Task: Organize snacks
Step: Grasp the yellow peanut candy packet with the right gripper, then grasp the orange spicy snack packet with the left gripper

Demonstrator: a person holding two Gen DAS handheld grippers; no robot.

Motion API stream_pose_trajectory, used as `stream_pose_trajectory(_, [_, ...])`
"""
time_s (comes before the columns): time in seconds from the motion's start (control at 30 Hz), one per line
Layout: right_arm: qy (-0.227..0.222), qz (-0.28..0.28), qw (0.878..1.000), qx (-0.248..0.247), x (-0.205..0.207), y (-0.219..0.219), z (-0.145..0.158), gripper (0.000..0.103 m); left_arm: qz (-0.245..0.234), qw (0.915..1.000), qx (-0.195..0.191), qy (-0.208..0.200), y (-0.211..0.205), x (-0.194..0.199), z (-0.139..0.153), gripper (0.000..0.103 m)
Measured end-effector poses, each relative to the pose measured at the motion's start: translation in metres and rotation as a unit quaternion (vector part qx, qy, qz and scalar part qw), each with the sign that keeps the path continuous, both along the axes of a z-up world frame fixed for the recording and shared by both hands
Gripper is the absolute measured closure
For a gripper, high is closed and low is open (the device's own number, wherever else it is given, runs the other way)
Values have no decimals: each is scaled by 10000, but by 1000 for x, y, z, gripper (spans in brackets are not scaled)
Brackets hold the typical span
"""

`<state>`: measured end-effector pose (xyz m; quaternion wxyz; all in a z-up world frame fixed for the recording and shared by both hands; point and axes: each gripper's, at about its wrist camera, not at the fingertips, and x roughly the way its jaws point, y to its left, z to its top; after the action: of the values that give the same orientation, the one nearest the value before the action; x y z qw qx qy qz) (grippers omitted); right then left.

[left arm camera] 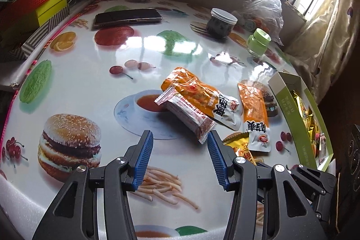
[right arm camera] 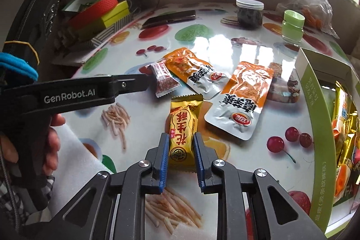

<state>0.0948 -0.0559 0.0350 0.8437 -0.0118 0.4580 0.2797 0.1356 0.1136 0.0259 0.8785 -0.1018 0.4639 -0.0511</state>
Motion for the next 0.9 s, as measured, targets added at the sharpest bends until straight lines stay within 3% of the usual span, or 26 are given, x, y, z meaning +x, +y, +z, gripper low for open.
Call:
stream_pose_trajectory(0.43, [-106,-933,9956,57,-17,-64,10,83,-580,9983,85,61,-51,18,0,52])
stream_pose_trajectory(0.9, [-190,-1637,9860,-246,-14,-86,6,83,-1145,9930,58,286,-101,45,-11,48])
